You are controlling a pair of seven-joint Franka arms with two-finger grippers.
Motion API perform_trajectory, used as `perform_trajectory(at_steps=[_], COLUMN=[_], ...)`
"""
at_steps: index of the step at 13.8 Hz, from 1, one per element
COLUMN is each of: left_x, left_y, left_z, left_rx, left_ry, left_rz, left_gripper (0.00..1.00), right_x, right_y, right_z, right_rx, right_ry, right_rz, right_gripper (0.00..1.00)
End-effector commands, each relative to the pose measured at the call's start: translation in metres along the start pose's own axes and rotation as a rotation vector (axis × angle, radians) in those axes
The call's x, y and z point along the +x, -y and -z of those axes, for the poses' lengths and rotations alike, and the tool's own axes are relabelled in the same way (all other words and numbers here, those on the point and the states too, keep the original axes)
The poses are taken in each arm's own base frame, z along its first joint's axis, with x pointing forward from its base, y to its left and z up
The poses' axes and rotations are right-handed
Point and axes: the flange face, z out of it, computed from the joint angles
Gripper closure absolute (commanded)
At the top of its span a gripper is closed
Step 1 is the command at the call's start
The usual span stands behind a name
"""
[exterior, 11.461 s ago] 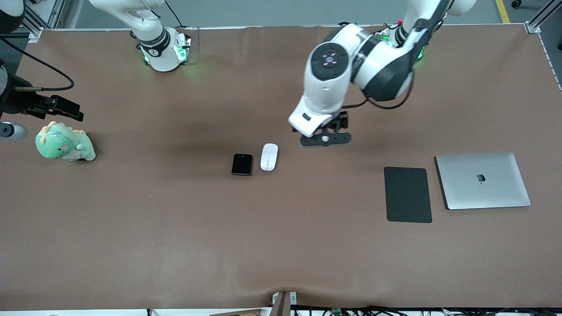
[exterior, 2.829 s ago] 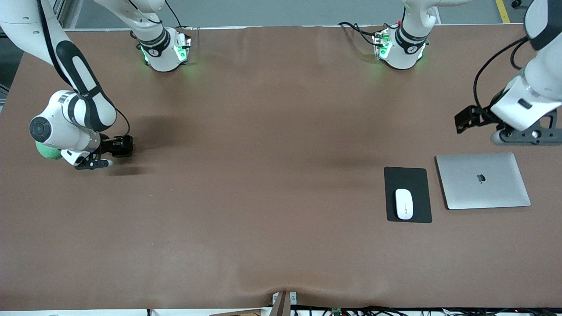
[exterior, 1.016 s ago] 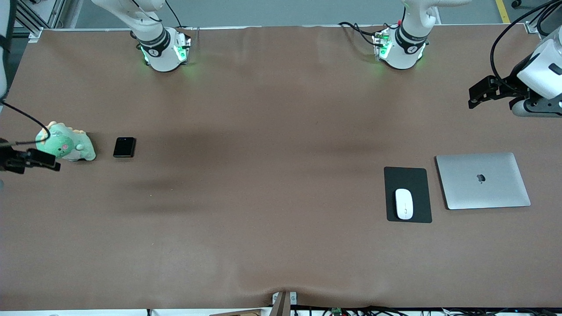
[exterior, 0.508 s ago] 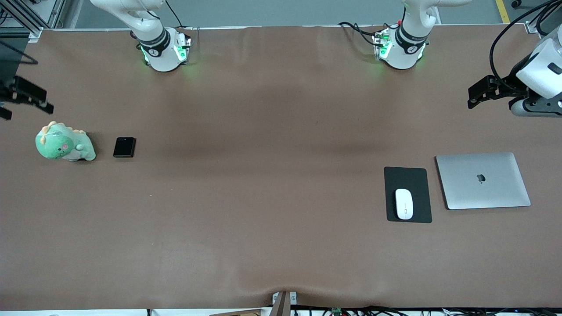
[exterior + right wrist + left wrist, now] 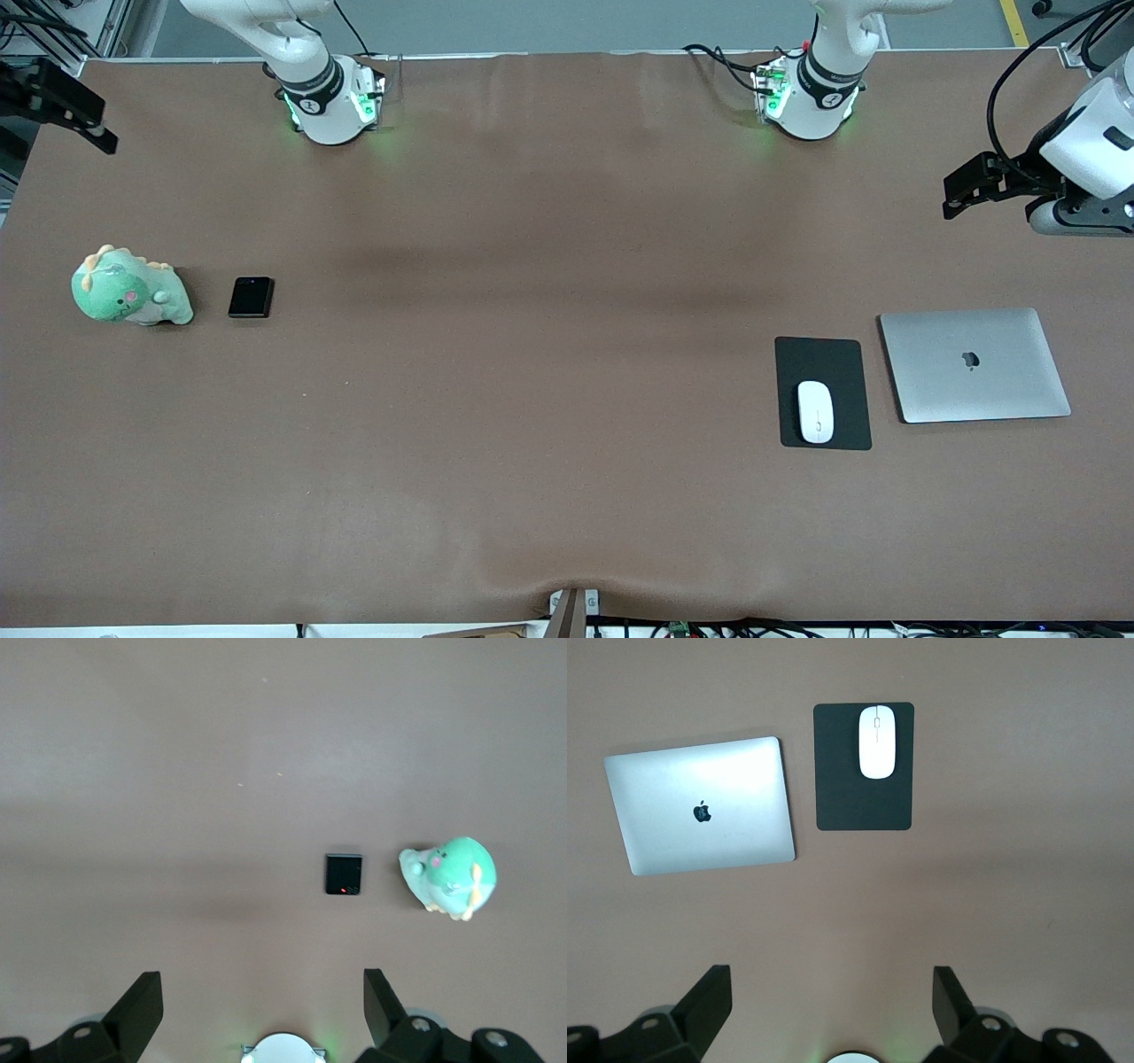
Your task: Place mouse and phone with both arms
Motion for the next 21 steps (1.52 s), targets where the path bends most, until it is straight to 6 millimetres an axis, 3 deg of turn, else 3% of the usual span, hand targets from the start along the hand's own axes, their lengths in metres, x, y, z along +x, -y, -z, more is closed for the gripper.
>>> perform_trajectory(at_steps=[1,21], left_x=[0.001,0.002], left_y=[0.000,0.002], left_z=[0.005,0.003], left_rx=[-0.004,-0.003], left_ry=[0.000,0.001], left_rz=[-0.012,-0.007], left_gripper=[0.00,0.00], right_x=[0.007,0.019], right_y=[-0.010,-0.012], right_z=[-0.057,-0.065], right_rx=[-0.023,-0.026], right_ry=[0.040,-0.004], right_rz=[-0.026,0.018], right_gripper=[0.00,0.00])
